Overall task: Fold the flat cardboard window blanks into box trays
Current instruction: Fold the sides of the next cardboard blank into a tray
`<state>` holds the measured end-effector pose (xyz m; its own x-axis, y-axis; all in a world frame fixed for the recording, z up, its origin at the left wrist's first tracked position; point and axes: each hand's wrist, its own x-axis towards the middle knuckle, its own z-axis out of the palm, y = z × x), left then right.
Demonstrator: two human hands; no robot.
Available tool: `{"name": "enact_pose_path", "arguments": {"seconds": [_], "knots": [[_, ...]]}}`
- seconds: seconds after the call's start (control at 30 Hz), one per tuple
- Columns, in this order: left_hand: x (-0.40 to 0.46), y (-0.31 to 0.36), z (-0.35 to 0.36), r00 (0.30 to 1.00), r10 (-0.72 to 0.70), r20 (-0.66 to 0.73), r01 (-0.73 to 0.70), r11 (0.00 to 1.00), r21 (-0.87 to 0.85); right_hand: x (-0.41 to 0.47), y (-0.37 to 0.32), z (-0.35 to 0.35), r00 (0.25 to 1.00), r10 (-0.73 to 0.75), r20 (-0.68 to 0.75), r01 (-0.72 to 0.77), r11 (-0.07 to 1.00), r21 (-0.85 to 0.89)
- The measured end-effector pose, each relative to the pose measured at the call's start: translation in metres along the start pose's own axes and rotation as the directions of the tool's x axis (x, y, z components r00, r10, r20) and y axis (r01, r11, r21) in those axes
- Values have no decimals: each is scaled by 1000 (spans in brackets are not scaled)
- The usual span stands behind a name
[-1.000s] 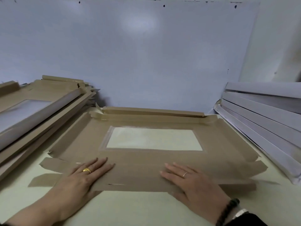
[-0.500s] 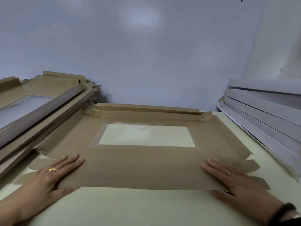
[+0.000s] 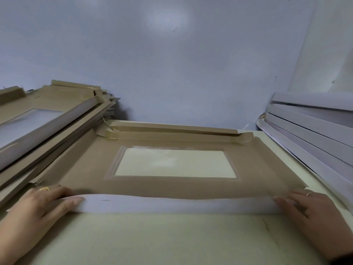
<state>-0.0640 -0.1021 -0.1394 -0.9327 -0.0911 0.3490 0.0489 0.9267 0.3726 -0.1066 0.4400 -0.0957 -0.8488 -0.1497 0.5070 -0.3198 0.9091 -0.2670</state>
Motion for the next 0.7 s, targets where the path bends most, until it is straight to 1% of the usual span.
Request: {"name": "enact_pose_path", "arguments": {"seconds": [0.03,0.07,0.1,0.17,0.3,0.33,0.43,0.47,0.5,0.57,0.6,0.63,0.7], "knots": [[0,11,-3,999,12,-37,-13,1000,-10,2,-5,-2,999,36,-11,-36,998,-45],[0,21,-6,997,28,-68,-28,1000,-6,4,-6,-3,998,50,-47,-54,996,-76],[-1,29,-8,995,44,-86,-43,999,9,4,-10,-3,997,60,-51,-65,992,-106],[-2,38,-10,993,80,-82,-77,996,42,2,-15,-1,996,86,-30,-91,977,-191],[1,47,-8,984,166,-60,-151,968,202,4,-11,4,996,83,26,-71,951,-300],[1,48,-7,982,181,-50,-164,956,243,5,-10,6,998,63,19,-54,946,-320],[2,49,-2,976,214,-24,-198,936,291,6,-18,4,1000,19,19,-11,929,-369],[2,56,-1,971,235,-32,-216,933,286,7,-21,6,999,-26,36,38,922,-386],[2,65,0,962,270,-29,-254,933,256,8,-28,7,995,-72,63,90,923,-374],[2,93,4,935,355,-9,-349,923,161,10,-47,16,976,-175,133,205,943,-261],[1,111,6,922,388,25,-388,915,115,10,-61,23,957,-236,168,266,945,-188],[1,128,11,901,428,67,-432,900,59,10,-77,28,930,-314,193,338,935,-108],[-2,159,24,851,504,150,-509,861,-5,9,-105,40,854,-466,233,475,880,17]]}}
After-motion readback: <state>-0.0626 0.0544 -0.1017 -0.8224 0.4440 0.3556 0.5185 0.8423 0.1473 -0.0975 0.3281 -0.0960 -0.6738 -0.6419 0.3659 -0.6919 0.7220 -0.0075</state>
